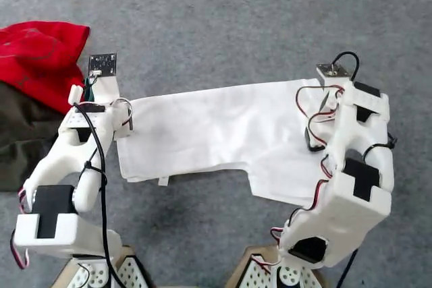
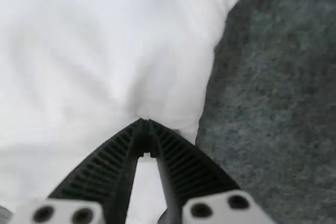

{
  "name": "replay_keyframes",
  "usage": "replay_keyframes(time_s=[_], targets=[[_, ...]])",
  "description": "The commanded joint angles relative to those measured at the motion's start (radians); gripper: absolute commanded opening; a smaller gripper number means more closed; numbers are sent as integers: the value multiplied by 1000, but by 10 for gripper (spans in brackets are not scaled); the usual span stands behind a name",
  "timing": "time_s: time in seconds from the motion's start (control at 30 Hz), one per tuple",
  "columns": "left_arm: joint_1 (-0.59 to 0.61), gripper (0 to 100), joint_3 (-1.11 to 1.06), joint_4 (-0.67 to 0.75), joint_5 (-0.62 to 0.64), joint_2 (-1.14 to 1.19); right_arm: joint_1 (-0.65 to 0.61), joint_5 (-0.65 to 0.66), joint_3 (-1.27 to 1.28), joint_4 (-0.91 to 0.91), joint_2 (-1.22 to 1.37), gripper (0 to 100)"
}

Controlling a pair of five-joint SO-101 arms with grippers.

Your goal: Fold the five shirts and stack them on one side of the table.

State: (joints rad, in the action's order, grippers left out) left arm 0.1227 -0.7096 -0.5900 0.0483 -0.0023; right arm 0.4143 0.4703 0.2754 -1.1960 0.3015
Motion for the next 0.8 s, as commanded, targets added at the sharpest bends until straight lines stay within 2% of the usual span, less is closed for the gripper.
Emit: replay_keyframes(time_s=[0.0, 0.2, 0.3, 0.4, 0.53, 0.63, 0.77], targets=[[7, 29, 36, -5, 8, -3, 9, 34, -13, -46, -85, 14], [7, 29, 36, -8, 8, -2, -49, 81, -8, -157, -268, 14], [7, 29, 36, -9, 8, 0, -89, 155, -7, -229, -357, 14], [7, 29, 36, -11, 8, 0, -120, 319, 4, -302, -437, 15], [7, 29, 35, -11, 8, 0, -121, 643, 81, -348, -555, 15], [8, 29, 35, -11, 8, 0, -126, 804, 171, -350, -657, 17], [8, 29, 35, -11, 6, 0, -127, 970, 308, -344, -792, 122]])
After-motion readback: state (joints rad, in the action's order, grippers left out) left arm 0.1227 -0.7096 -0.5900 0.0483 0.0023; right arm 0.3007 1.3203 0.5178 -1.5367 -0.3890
